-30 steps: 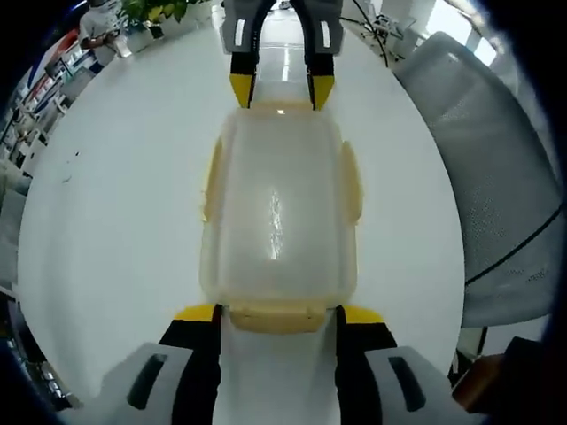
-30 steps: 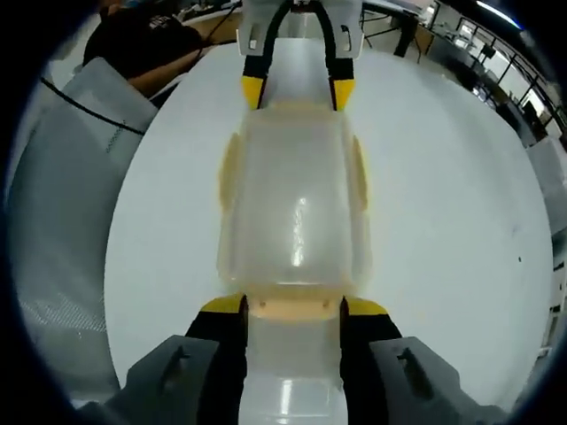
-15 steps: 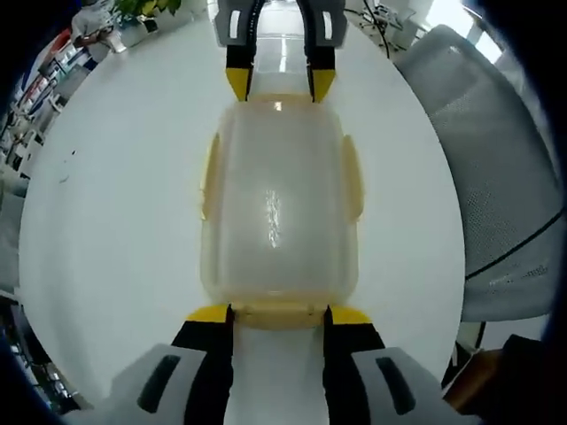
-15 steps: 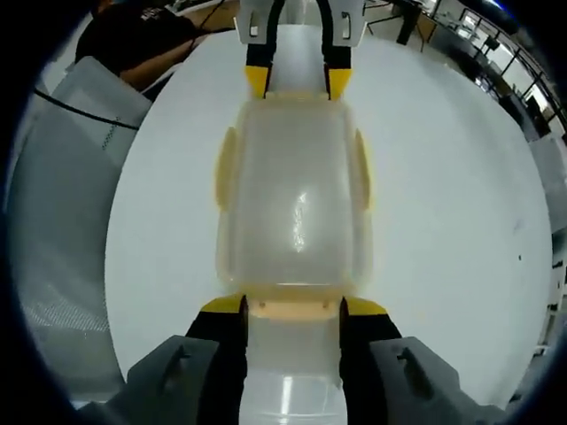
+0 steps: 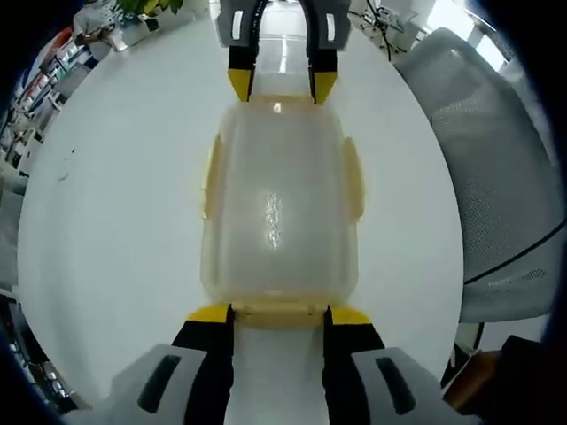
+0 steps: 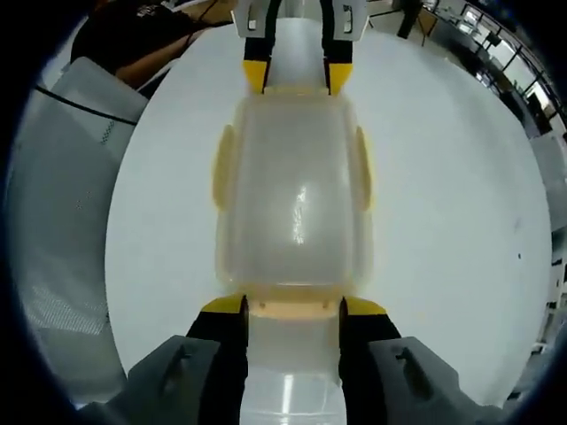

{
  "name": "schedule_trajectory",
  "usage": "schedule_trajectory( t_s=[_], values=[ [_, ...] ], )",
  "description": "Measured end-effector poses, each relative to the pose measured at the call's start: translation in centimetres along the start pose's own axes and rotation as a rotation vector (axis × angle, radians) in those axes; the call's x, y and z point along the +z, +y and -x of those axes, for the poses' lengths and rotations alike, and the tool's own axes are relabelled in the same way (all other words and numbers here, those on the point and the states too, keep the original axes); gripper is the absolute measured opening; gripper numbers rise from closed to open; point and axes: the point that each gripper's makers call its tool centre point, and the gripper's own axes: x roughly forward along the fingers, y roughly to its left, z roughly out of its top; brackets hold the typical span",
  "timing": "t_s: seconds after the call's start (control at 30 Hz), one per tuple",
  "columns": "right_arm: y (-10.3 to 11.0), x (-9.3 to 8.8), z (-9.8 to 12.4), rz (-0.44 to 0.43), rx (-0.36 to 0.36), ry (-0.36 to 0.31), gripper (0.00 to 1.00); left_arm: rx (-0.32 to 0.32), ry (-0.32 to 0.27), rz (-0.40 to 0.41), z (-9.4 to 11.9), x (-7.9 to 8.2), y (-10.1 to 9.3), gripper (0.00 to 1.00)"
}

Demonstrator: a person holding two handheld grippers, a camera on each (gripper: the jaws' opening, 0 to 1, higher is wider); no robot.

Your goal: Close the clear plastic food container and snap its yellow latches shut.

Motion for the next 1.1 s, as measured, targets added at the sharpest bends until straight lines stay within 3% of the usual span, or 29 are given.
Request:
schedule_trajectory(
  t_s=[0.37, 0.57, 0.9, 1.1],
  values=[
    [0.5, 0.2, 0.4, 0.008, 0.024, -0.047, 0.36, 0.002, -0.014, 0.027, 0.8, -0.2, -0.9, 0.33],
    [0.2, 0.5, 1.9, 0.03, 0.006, -0.08, 0.36, 0.011, -0.027, 0.052, 2.2, 0.4, -1.1, 0.33],
    [0.0, 0.1, 6.3, 0.069, -0.031, -0.163, 0.36, 0.062, 0.002, 0.067, 5.3, 2.5, -1.2, 0.33],
    [0.0, -2.3, 7.8, 0.067, -0.049, -0.172, 0.36, 0.097, 0.013, 0.035, 6.0, 5.7, -1.0, 0.33]
  ],
)
